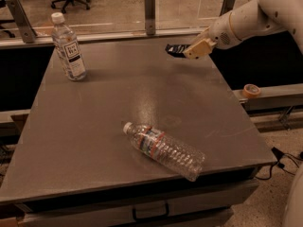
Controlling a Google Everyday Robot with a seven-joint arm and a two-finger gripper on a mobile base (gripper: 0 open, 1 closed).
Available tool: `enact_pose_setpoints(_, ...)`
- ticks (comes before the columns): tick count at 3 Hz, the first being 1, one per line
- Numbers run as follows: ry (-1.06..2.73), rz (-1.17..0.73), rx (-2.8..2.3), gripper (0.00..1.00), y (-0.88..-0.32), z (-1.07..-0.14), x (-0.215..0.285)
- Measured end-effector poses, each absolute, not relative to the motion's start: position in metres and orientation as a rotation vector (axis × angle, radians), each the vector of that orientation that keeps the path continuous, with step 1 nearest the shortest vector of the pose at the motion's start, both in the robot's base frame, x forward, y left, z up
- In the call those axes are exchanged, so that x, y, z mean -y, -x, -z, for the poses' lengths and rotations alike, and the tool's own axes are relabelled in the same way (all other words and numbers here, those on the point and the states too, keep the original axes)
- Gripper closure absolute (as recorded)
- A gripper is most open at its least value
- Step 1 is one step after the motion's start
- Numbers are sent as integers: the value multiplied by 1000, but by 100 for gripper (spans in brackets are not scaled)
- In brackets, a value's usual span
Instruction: Move rxbar blueberry near water bottle
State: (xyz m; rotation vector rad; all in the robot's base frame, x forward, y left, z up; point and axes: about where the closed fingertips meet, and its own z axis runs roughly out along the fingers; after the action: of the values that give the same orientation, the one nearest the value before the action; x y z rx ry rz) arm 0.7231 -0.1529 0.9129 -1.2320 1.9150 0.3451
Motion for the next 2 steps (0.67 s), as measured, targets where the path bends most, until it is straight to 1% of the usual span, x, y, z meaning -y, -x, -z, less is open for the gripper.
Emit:
enact_pose_setpoints(1,1232,-345,-1915,100,-723,-913,153)
enact_pose_setpoints(2,1318,-427,-1890,100,-705,-909,142)
